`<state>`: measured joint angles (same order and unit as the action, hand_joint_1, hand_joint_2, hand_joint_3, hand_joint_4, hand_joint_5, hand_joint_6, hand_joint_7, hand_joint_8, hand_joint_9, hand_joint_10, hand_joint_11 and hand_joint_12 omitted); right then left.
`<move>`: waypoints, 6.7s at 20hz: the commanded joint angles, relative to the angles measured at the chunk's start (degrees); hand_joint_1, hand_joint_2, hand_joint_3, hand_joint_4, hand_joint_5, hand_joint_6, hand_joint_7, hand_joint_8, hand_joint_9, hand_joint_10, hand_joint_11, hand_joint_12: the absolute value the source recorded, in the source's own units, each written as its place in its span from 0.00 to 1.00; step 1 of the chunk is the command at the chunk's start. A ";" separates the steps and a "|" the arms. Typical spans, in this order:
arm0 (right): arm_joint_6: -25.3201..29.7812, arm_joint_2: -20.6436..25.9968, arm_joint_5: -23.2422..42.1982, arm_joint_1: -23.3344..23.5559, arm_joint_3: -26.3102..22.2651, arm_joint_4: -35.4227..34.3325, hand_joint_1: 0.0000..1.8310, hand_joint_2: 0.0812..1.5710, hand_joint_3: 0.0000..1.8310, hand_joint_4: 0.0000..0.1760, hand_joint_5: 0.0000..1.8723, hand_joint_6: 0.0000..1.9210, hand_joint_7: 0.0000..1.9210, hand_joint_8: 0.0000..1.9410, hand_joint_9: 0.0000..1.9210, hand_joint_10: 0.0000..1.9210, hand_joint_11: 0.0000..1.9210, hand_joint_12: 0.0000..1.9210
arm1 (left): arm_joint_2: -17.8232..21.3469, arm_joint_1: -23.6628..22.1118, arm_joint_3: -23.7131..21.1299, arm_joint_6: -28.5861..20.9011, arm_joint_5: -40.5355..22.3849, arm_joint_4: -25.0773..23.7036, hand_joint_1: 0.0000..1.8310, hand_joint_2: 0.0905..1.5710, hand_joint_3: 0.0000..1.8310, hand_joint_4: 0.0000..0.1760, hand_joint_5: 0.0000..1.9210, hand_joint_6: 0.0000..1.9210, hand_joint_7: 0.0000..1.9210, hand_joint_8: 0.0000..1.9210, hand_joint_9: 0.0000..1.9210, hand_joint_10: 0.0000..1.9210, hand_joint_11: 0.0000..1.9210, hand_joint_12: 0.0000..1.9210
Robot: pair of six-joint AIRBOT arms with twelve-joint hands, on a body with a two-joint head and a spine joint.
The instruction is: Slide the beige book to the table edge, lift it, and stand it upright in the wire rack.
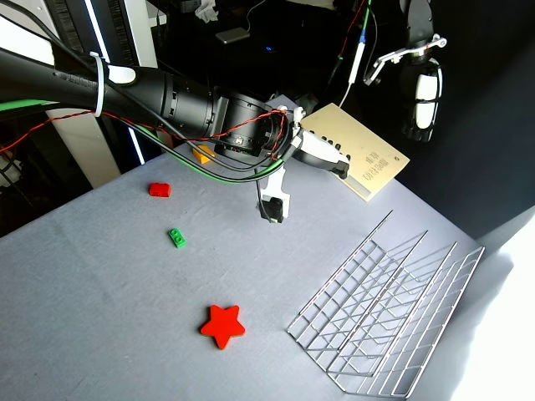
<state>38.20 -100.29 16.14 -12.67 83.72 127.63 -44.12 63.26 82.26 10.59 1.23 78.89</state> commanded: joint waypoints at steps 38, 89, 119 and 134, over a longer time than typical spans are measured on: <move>-0.08 1.02 -0.63 -0.07 2.04 -1.34 0.04 0.74 0.00 0.00 0.11 0.00 0.10 0.00 0.10 0.00 0.00 0.27 | -3.06 -1.58 0.32 0.88 -4.40 0.22 0.44 0.64 0.00 0.00 0.19 0.00 0.20 0.00 0.20 0.00 0.02 0.50; -0.86 34.26 12.11 5.53 -5.83 -1.28 0.10 0.71 0.00 0.00 0.12 0.00 0.11 0.00 0.11 0.00 0.00 0.34 | -5.83 -4.83 -4.04 5.41 -11.86 -2.01 0.74 0.74 0.00 0.00 0.38 0.60 0.43 0.65 0.45 0.74 0.41 0.77; 21.66 44.40 7.20 7.54 -6.51 20.33 0.10 0.71 0.00 0.00 0.10 0.00 0.10 0.00 0.10 0.00 0.00 0.31 | 2.69 -15.51 -4.85 -26.15 -28.85 -23.34 0.74 0.74 0.00 0.00 0.43 0.59 0.42 0.67 0.41 0.75 0.36 0.78; 28.23 45.08 6.67 10.09 -6.91 23.67 0.09 0.72 0.00 0.00 0.10 0.00 0.10 0.00 0.10 0.00 0.00 0.32 | 1.10 -16.41 -4.81 -41.49 -54.15 -31.89 0.74 0.74 0.00 0.00 0.41 0.60 0.42 0.67 0.42 0.74 0.37 0.77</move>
<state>66.63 -55.77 27.03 -3.53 76.86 151.59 -43.62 47.42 76.77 -29.87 -45.52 46.61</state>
